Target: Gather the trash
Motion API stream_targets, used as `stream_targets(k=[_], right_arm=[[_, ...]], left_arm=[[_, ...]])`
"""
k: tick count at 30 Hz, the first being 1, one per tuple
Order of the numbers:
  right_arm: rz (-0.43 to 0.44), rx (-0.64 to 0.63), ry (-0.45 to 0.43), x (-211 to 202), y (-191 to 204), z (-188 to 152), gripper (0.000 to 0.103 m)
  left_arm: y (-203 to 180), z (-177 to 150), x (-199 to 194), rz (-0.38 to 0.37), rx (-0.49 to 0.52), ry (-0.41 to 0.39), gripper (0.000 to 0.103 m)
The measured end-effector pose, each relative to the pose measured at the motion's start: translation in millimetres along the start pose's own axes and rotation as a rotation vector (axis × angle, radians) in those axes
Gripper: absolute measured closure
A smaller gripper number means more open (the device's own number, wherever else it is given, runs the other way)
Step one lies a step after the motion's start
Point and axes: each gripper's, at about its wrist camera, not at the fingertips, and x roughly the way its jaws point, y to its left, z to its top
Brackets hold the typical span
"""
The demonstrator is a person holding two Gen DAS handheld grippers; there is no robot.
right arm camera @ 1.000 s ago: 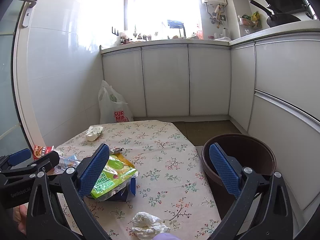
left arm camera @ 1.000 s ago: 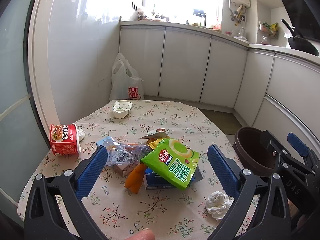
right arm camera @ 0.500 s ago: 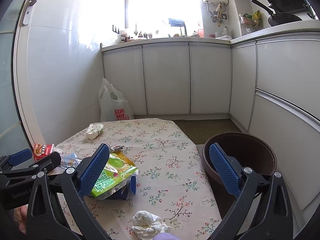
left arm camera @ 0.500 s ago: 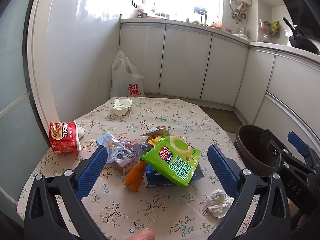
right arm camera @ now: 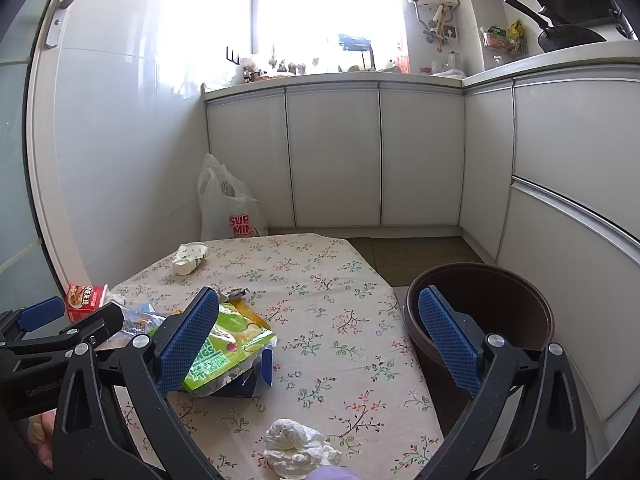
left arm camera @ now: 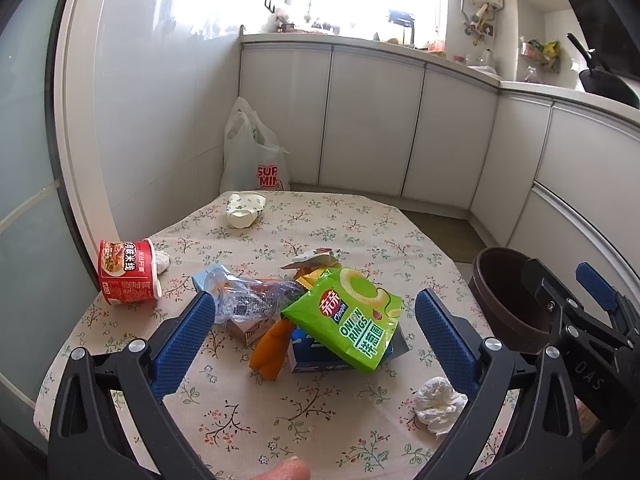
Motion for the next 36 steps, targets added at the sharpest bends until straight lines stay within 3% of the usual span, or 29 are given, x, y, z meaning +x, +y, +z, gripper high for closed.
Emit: stream_targets(k=[22,30,36], right_arm=[[-0.006,-0.001,0.027,4.5,-0.7,-1.8,0.007],[-0.033,0.010,0.117,18.1,-4.7,-5.5,0.007],[-0.028,0.041,0.258,40.5,-12.2,-12.2,0.007]], left_arm=[[2.8,-1.1,4.9,0.006,-0.005,0.022,0.006],[8.3,-6.0,17.2,0.033,-0.025,0.080,0.006],[23.5,-13.2,39.1,0.084,-0.074,0.191,0.006]])
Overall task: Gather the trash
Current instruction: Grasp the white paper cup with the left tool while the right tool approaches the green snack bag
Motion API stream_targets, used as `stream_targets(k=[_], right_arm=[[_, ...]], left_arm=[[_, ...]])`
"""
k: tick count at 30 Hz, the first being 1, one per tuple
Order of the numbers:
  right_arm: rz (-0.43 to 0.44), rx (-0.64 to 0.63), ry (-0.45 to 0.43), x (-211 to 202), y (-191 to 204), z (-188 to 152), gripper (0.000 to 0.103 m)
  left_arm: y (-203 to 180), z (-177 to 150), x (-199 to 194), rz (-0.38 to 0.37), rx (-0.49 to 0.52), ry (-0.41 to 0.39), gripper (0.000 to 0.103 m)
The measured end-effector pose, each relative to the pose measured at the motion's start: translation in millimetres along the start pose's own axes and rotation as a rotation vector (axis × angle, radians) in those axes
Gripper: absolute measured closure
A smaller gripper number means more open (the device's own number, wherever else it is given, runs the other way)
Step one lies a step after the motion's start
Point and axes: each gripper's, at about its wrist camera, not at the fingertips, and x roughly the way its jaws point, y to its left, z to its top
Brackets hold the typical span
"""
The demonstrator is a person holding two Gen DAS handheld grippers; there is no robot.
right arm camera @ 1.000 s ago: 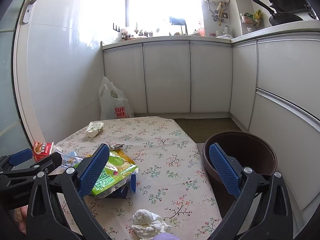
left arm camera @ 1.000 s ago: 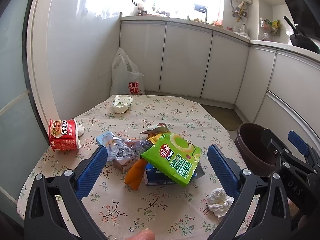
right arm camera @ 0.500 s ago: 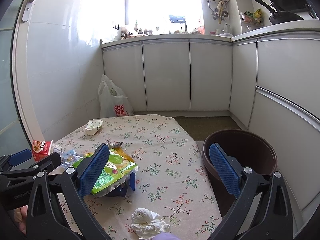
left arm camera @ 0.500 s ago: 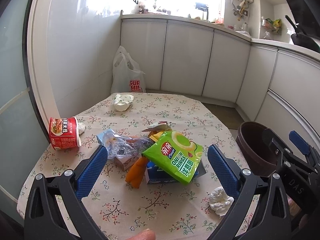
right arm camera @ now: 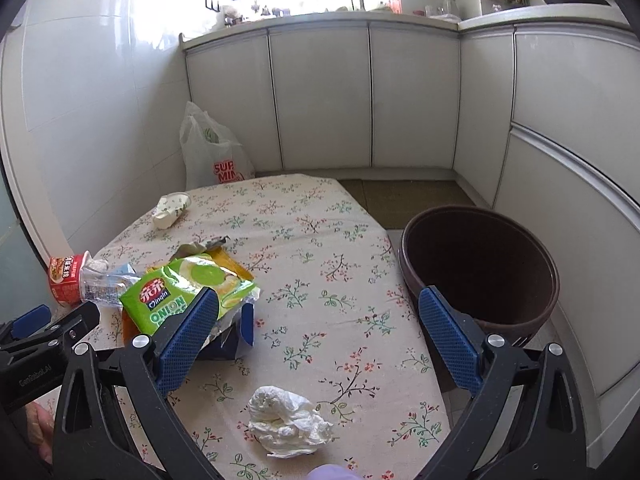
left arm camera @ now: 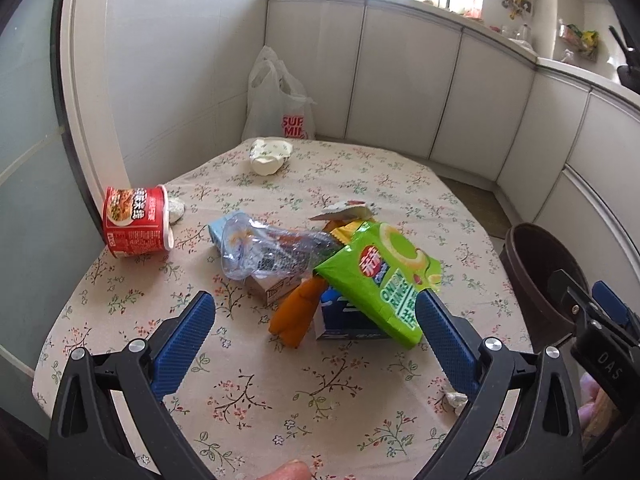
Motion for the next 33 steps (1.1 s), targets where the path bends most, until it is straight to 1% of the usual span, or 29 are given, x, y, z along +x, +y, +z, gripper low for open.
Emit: stream_targets(k=[2,3,5,8,11,13,14,16,17,18,19,20,21,22,23,24,26,28,30,33], right_arm=[[0.028,0.025,0.058,8.2,-3.8,2.8,0.007],[0.051,0.049,0.093,12.5,-6.9,6.6,0.007],[0.108,0.086,0.135,17.8,-10.2,16.7,0.007],[0.152,0.077,0.151,22.5,-8.4,38.0,0.007],[0.193,0.055,0.156,29.2,-4.3,62.2,0.007],[0.214,0.060,0.145,35.0,-4.1,75.1,0.007],[0.220,0.064,0.134,37.9,-4.7,79.6,0.007],[0.232,0.072,0.118,44.2,-8.7,84.2,0.007],[0.238,0.077,0.113,48.9,-11.6,82.5,0.007],[0.241,0.084,0.115,55.0,-14.1,78.8,0.007],[0.237,0.095,0.130,63.6,-17.7,73.4,0.007],[0.228,0.109,0.157,72.3,-20.7,68.3,0.007],[0.224,0.124,0.192,81.7,-23.7,64.5,0.007],[0.228,0.134,0.212,88.5,-25.8,62.4,0.007],[0.229,0.142,0.216,91.8,-27.9,62.8,0.007],[0.223,0.143,0.205,92.3,-29.8,64.1,0.007],[0.206,0.135,0.172,89.2,-32.1,69.3,0.007],[0.191,0.122,0.151,87.2,-34.8,74.0,0.007],[0.181,0.119,0.154,89.5,-37.7,74.9,0.007],[0.181,0.144,0.196,97.8,-41.8,72.7,0.007]], left_arm=[[8.9,-0.2,8.2,0.022,-0.029,0.046,0.006],[13.5,0.9,11.9,0.028,-0.045,0.067,0.006],[22.5,6.7,16.8,0.028,-0.078,0.098,0.006],[34.9,26.9,21.6,0.023,-0.121,0.112,0.006],[43.1,59.0,25.1,0.028,-0.145,0.112,0.006],[48.1,89.8,24.6,0.026,-0.161,0.090,0.006],[50.4,108.3,21.4,0.023,-0.171,0.066,0.006],[56.4,145.9,8.3,0.006,-0.202,-0.017,0.006],[58.4,163.4,2.2,-0.013,-0.210,-0.066,0.006],[58.3,178.7,0.7,-0.030,-0.206,-0.096,0.006],[58.1,191.5,6.3,-0.048,-0.201,-0.099,0.006],[58.6,199.4,18.6,-0.071,-0.194,-0.080,0.006],[56.6,205.5,39.2,-0.061,-0.159,0.012,0.006],[54.3,208.0,65.7,-0.019,-0.124,0.139,0.006],[54.9,207.5,88.6,0.020,-0.119,0.219,0.006],[57.1,204.6,103.6,0.041,-0.133,0.244,0.006],[62.1,199.9,126.4,0.079,-0.161,0.257,0.006],[62.0,195.1,149.6,0.092,-0.153,0.291,0.006],[62.8,191.5,174.7,0.124,-0.134,0.336,0.006],[69.2,196.9,209.3,0.165,-0.149,0.361,0.006]])
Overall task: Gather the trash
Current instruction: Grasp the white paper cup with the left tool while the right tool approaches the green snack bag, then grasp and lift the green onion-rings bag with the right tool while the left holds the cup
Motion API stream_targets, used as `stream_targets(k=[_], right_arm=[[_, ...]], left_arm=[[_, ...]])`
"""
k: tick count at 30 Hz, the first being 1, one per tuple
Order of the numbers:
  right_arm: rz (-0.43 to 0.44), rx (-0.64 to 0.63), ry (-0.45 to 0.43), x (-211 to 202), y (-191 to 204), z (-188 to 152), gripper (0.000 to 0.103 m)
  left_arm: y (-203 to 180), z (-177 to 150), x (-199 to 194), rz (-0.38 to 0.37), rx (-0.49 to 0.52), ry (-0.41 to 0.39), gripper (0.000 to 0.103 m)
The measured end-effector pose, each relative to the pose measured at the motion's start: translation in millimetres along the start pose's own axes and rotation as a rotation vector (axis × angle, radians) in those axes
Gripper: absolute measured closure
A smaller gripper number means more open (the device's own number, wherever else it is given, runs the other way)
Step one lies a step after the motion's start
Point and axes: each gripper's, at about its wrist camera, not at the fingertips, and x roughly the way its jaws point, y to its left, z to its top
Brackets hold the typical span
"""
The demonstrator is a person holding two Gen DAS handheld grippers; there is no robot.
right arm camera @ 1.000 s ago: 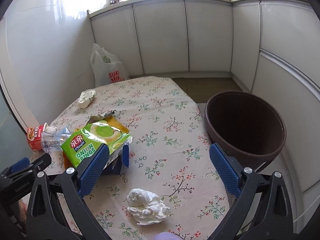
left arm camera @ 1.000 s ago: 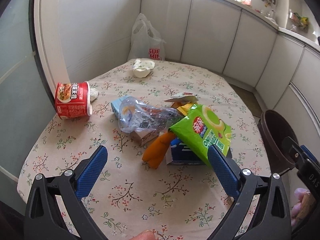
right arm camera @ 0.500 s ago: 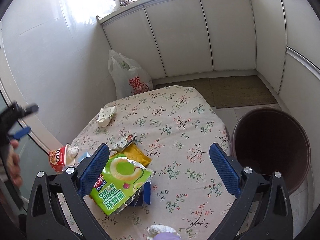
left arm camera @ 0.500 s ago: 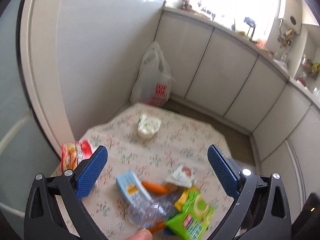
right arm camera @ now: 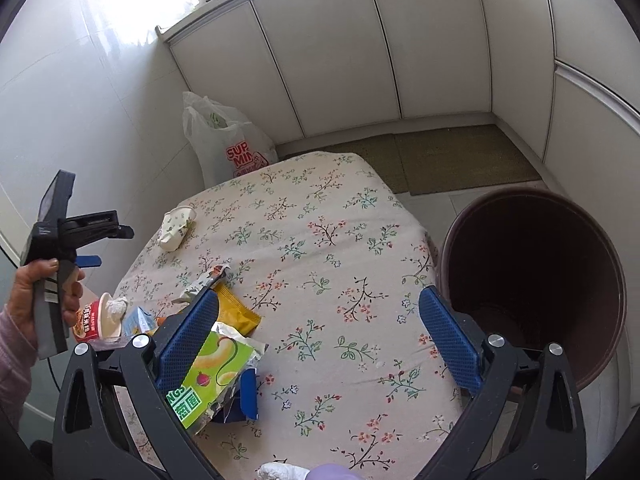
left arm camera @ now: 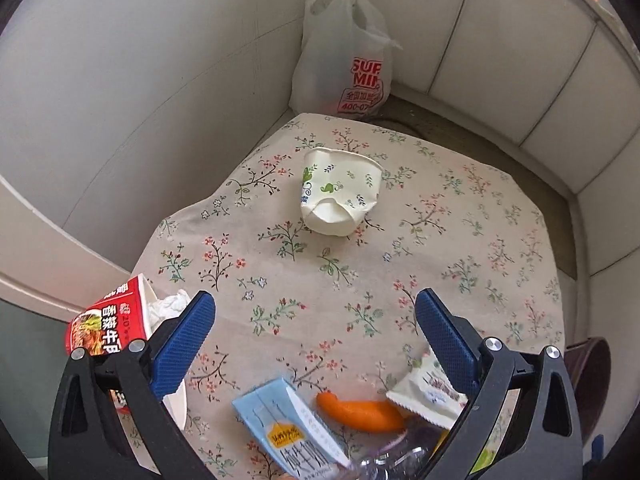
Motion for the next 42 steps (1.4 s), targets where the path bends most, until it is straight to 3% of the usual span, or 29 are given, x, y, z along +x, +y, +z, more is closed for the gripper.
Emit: stream_targets(k=[7,11,14,17,20,21,24,30,36,42], right_arm=[[0.008,0.006,0.046,9.6,-1.2,-1.0,0.007],[0.016,-0.013,0.090,19.6,3.5,-2.2,0.007],[0.002,-0.045,0.097,24.6,8.9,-3.2,0.007],[-0.016,-0.060,0.113,31.6,10.8,-4.4,0.007],[-0.008,-0.036,0.148,39.6,8.0,-6.3,0.007],[-0.001,-0.026,0.161,41.3,6.9,-6.9,0.007],[0.025,0.007,0.189,43.9,4.9,-9.0,0.007],[0.128,0.091,0.300,51.5,5.1,-18.3,0.007],[0.312,0.305,0.456,63.2,0.4,-41.1,0.007],[0.430,0.430,0.517,68.6,9.8,-59.6,0.008]], left_arm=[[5.1,51.1,66.6,0.007,-0.084,0.042,0.006],[5.7,66.7,102.3,0.033,-0.108,0.058,0.006],[7.8,74.3,124.6,0.013,-0.136,0.084,0.007],[4.4,80.0,136.8,-0.070,-0.152,0.110,0.018],[-8.0,80.8,141.5,-0.128,-0.114,0.154,0.045],[-13.4,79.4,140.7,-0.133,-0.090,0.159,0.059],[-26.9,71.7,125.7,-0.140,-0.029,0.121,0.065],[-28.7,41.6,72.9,-0.191,0.023,0.055,0.067],[-2.5,-10.9,-17.8,-0.276,0.040,-0.059,0.072],[33.2,-83.0,-99.6,-0.363,0.072,-0.202,0.072]])
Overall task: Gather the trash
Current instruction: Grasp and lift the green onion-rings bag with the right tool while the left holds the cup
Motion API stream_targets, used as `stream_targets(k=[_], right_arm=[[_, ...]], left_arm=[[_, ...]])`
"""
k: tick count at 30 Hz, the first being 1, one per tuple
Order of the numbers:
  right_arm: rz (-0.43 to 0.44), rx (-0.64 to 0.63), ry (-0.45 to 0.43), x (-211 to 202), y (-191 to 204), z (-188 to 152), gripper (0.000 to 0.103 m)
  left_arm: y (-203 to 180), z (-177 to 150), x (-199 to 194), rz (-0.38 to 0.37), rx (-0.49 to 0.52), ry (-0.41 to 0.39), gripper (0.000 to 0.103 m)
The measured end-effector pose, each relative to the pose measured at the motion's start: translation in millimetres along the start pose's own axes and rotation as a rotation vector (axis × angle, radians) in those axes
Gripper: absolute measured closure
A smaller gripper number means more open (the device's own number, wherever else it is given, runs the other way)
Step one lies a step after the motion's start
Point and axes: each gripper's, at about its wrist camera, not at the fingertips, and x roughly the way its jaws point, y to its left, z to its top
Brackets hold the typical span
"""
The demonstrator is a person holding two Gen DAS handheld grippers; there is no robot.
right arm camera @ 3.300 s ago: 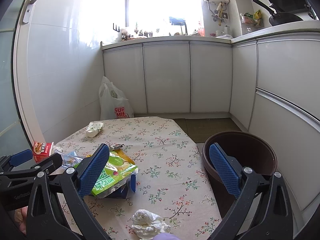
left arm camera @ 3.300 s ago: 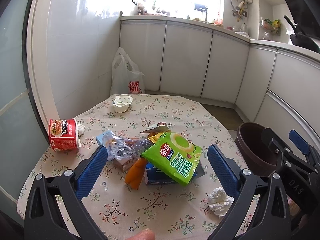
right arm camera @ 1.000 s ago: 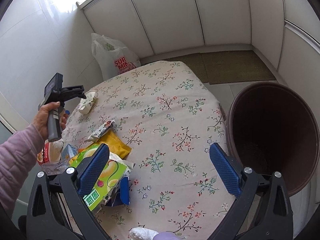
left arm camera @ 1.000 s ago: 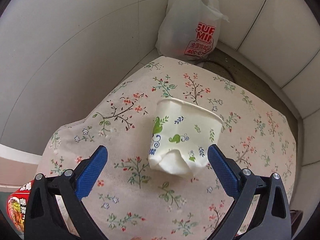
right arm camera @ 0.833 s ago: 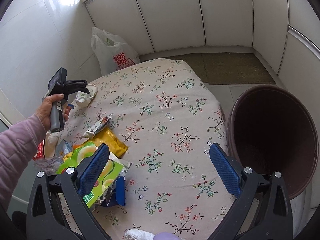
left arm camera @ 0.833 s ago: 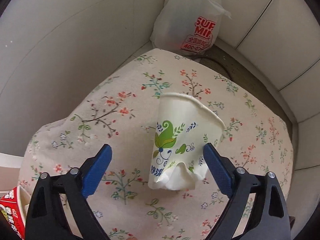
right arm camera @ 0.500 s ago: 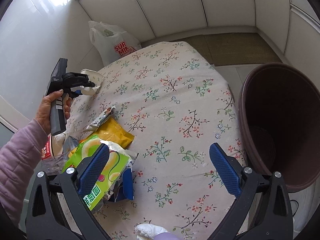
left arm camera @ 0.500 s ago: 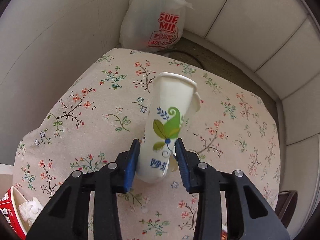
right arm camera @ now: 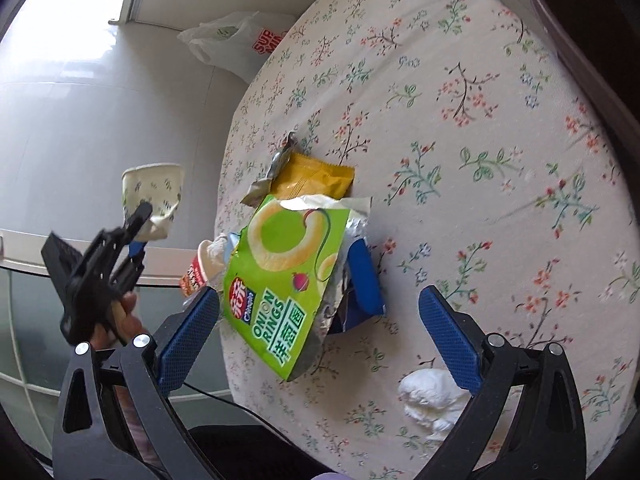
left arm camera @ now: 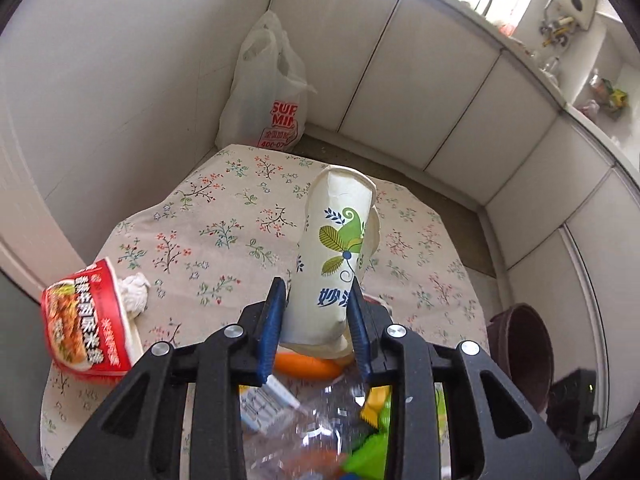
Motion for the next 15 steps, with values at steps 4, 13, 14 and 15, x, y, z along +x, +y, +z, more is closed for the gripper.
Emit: stream_targets(k=[4,13,14,15], right_arm=[[0.070,0.056,0.032,6.1,2.4,-13.9,0.014],[0.300,0.246,0.131,22.8,4.0,-50.9,0.015],[0.303,0.253,0.132,27.0,4.0,-54.8,0.015],[0.302,0.261,0.124,30.6,4.3,-57.0,0.015]], left_arm=[[11.0,-46.8,-44.1,-0.069,-0.023,-0.066,0.072],[-0.2,-62.9,-90.9,-0.119,0.040,-0.219,0.072],[-0.5,-62.1,-89.2,-0.121,0.039,-0.216,0.072],[-0.5,-61.6,-87.0,-0.124,0.037,-0.209,0.072]])
